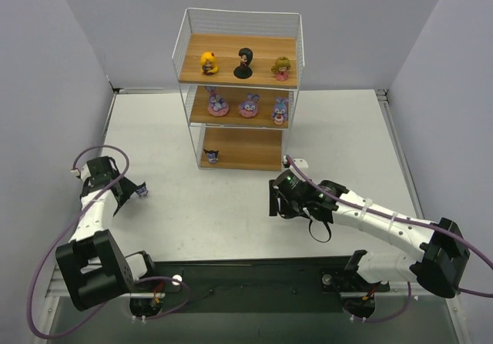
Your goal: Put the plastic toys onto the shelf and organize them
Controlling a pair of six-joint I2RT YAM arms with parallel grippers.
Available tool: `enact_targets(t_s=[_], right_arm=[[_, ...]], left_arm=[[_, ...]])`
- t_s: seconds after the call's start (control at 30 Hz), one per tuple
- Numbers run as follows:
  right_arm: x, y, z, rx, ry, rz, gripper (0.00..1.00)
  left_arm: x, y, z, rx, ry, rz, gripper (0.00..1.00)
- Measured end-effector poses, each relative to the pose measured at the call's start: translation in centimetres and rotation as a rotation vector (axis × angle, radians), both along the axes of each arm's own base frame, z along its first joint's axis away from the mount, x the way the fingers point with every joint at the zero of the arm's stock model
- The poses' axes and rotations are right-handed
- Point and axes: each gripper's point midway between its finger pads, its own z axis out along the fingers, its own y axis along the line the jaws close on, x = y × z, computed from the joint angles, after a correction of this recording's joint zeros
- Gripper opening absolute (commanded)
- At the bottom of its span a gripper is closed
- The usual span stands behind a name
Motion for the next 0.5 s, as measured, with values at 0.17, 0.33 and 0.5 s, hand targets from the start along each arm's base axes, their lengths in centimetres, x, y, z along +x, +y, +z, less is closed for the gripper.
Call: enact_targets(t_s=[0.17,0.33,0.5], right_arm=[[0.6,-0.6,0.2,0.006,-0.003,-0.030,0.67],[0.9,-1.1,0.0,0.003,0.003,-0.048,0.67],[1.0,-1.4,-0.1,0.002,0.009,-0.056,0.66]], left_arm=[[0.8,0.4,-1.0,-0.004,0.025,-0.006,0.79],[1.5,0.9,-1.4,-0.003,0.027,-0.008,0.80],[1.9,1.1,-1.7,-0.003,0.032,-0.013,0.77]])
